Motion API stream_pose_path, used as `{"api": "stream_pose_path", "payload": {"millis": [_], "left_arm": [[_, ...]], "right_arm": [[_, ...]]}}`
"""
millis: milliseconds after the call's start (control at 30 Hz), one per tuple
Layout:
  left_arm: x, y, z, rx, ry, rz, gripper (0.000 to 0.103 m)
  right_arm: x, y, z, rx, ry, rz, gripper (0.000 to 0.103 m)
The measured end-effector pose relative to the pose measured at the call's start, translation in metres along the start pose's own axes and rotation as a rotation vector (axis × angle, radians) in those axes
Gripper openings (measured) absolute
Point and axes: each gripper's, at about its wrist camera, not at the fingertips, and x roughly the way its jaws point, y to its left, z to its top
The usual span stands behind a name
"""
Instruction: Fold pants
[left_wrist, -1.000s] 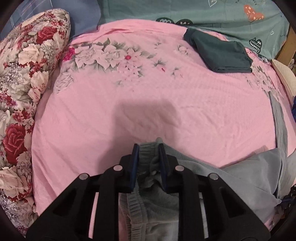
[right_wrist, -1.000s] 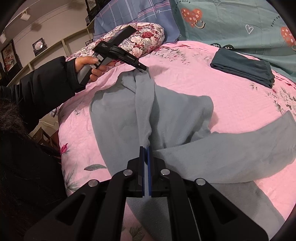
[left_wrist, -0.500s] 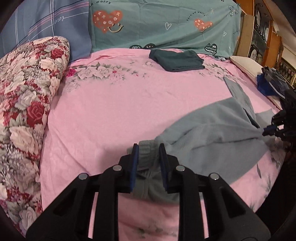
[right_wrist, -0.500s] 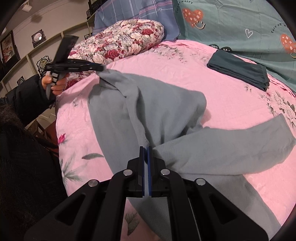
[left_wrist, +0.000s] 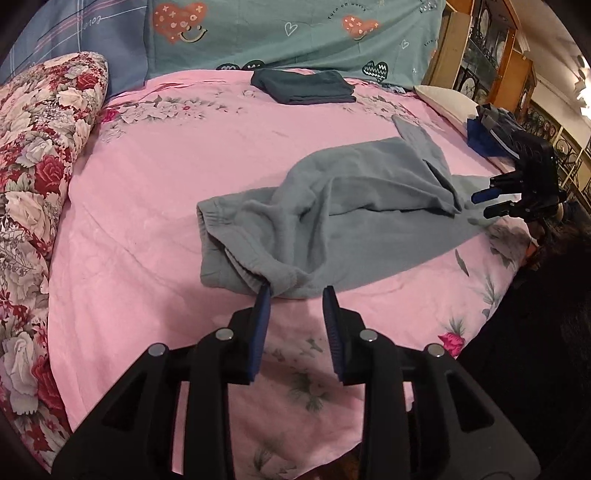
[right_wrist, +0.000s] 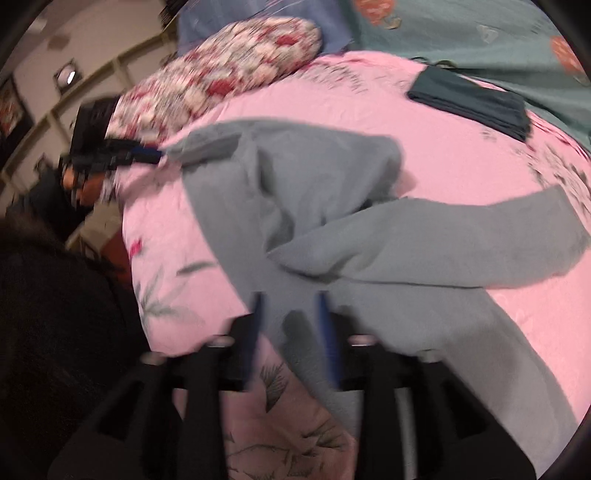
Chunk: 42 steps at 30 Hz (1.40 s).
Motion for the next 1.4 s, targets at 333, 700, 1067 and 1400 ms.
{"api": "stream_pose_path", "payload": {"millis": [333, 700, 1067, 1400], "left_arm": [[0.004, -0.001, 0.005, -0.117, 0.026, 0.092, 0.043], [0.016, -0.017, 0.002, -0.194, -0.013, 0.076, 0.048], [0.009, -0.01, -0.005, -0.249, -0.027, 0.088, 0.05], [0.033, 0.01, -0.002, -0.429, -0.051, 0.079, 0.055]], "right_arm": [[-0.009, -0.016, 0.04, 0.246, -0.038, -0.027, 0.049], [0.035, -0.021, 0.051, 0.319, 0.076, -0.359, 0.037], [0.034, -0.032, 0.035, 0.406, 0.096, -0.258, 0.006], [0.034, -0.02, 0.037, 0.334, 0.079, -0.274, 0.006]]}}
